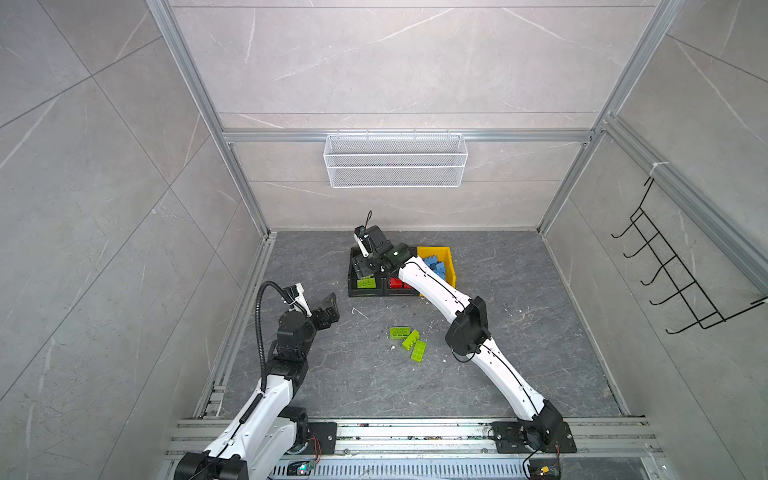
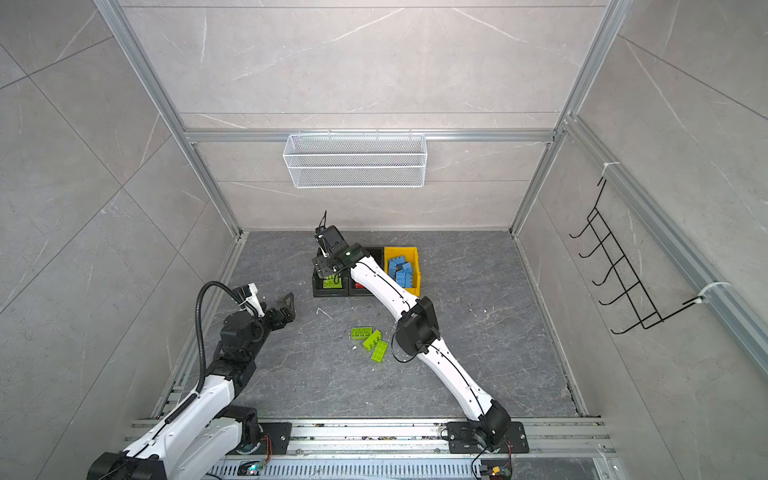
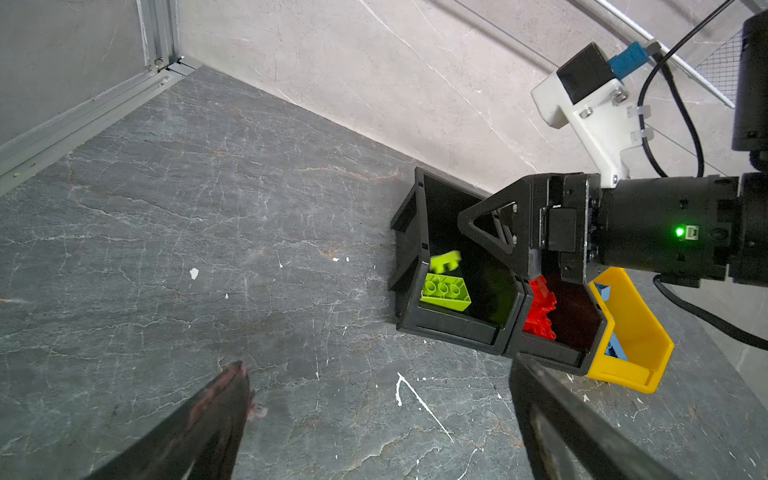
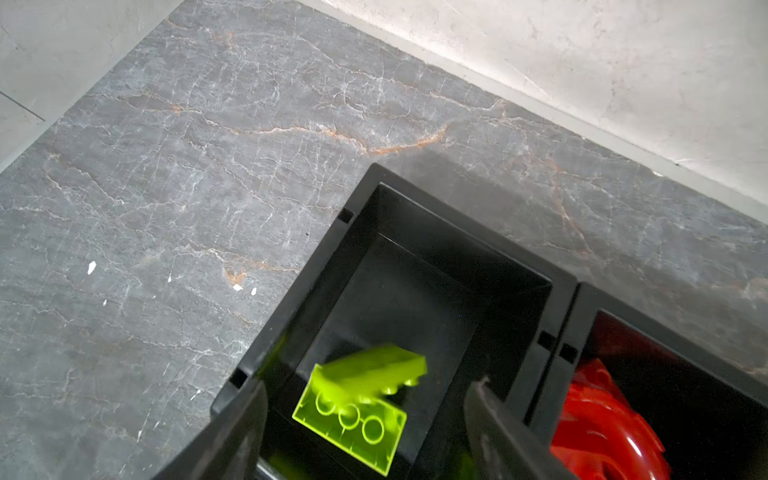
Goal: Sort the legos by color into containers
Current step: 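Open the right gripper to drop the lime-green brick into the black bin, then move the right gripper back over the stacked lime-green bricks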
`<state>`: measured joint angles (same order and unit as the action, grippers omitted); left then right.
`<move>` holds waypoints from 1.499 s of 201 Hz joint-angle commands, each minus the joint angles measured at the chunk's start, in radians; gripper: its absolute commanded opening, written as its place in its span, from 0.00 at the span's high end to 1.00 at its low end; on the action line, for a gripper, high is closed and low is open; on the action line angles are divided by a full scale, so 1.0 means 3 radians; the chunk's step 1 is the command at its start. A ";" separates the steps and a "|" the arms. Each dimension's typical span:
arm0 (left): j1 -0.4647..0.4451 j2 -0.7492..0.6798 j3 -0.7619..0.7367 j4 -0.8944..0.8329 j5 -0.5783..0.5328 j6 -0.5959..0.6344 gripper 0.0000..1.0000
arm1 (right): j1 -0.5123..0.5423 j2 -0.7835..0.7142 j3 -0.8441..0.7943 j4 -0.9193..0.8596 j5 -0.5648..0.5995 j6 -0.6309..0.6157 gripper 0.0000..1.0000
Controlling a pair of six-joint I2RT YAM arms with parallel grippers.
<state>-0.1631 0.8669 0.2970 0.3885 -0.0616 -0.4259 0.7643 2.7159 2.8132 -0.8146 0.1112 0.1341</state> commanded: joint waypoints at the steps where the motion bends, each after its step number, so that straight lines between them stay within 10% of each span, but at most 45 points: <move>1: 0.0010 0.0004 0.0038 0.0096 -0.0035 0.0075 0.01 | 0.0009 -0.0028 0.0128 -0.0156 -0.0036 -0.0021 0.21; 81: 0.0008 -0.0043 0.0037 0.0080 -0.0037 0.0079 0.01 | 0.0050 -0.0487 0.0323 -0.0888 -0.0620 -0.0244 0.22; 172: 0.0011 0.0035 0.0043 0.0103 -0.0044 0.0074 0.01 | 0.0043 -0.0947 0.1018 -0.2205 -0.0327 -0.0526 0.20; 226: 0.0011 -0.0036 0.0031 0.0085 -0.0067 0.0067 0.01 | -0.0022 -0.3249 -0.2565 -0.0259 0.0021 -0.0532 0.06; 301: 0.0007 0.0062 0.0061 0.0118 0.0063 0.0060 0.01 | -0.0025 -0.4288 -0.4906 0.0390 -0.0226 -0.0447 0.04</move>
<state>-0.1631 0.8898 0.2970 0.3889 -0.0570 -0.4259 0.7418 1.4155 1.5200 -0.8257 0.1085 -0.0189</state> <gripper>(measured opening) 0.994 0.964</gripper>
